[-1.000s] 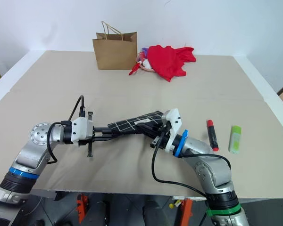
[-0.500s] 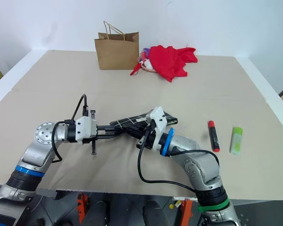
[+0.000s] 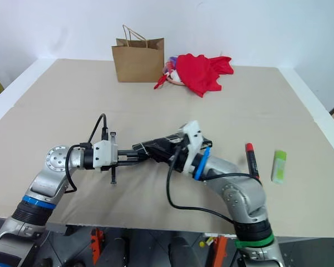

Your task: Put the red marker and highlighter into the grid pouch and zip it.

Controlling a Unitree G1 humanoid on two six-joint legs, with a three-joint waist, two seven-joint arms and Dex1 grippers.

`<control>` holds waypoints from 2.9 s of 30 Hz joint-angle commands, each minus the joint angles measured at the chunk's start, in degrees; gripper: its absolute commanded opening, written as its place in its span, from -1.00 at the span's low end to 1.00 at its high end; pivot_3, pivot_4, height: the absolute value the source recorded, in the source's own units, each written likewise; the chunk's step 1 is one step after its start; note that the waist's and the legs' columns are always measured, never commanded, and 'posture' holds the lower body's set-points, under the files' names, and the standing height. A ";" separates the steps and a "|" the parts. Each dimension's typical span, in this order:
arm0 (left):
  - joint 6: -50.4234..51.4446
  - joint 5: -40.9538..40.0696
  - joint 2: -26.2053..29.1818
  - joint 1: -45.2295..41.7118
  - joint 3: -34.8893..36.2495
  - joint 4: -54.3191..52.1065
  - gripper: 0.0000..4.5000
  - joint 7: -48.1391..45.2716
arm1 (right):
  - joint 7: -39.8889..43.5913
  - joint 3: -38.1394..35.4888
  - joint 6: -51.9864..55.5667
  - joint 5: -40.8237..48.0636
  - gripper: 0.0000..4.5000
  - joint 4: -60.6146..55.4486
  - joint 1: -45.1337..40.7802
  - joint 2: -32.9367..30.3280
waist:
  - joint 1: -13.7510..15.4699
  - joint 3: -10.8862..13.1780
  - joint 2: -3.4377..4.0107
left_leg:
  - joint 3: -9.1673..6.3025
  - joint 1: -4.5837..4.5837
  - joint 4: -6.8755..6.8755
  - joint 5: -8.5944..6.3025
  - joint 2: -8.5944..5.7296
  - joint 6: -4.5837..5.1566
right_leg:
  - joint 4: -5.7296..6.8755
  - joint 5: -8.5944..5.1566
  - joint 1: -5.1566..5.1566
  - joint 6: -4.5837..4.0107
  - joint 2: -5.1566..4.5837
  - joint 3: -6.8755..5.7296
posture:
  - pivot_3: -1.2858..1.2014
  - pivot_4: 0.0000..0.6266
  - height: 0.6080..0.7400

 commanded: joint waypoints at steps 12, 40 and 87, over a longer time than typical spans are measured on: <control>4.38 -7.57 1.21 -1.37 3.29 -1.44 -1.00 -2.64 | -12.16 -29.08 -8.54 2.00 0.98 3.39 18.84 -3.84 | 0.16 0.04 0.07 | -0.10 0.04 -0.03 0.00 -0.04 0.01 | 0.00 -0.06 0.07 -0.04 -0.02 -0.10 | 0.03 -0.52 1.00; 5.37 -6.87 2.75 -0.87 3.29 -3.99 -1.00 -2.14 | -17.44 -15.19 -19.77 -23.45 -0.26 11.19 25.62 -1.31 | -0.07 0.16 0.39 | -0.11 0.12 0.00 0.04 -0.09 0.05 | 0.01 -0.05 0.18 -0.05 -0.06 -0.09 | 0.03 -0.52 1.00; 8.38 -9.60 1.26 0.42 1.32 -7.91 -1.00 -4.81 | 41.84 -7.73 -28.55 -12.57 -0.69 13.77 4.32 -35.06 | 0.27 0.58 0.67 | -0.23 0.08 0.13 0.02 -0.21 0.07 | -0.03 -0.10 0.30 0.06 -0.17 -0.22 | 0.03 -0.52 1.00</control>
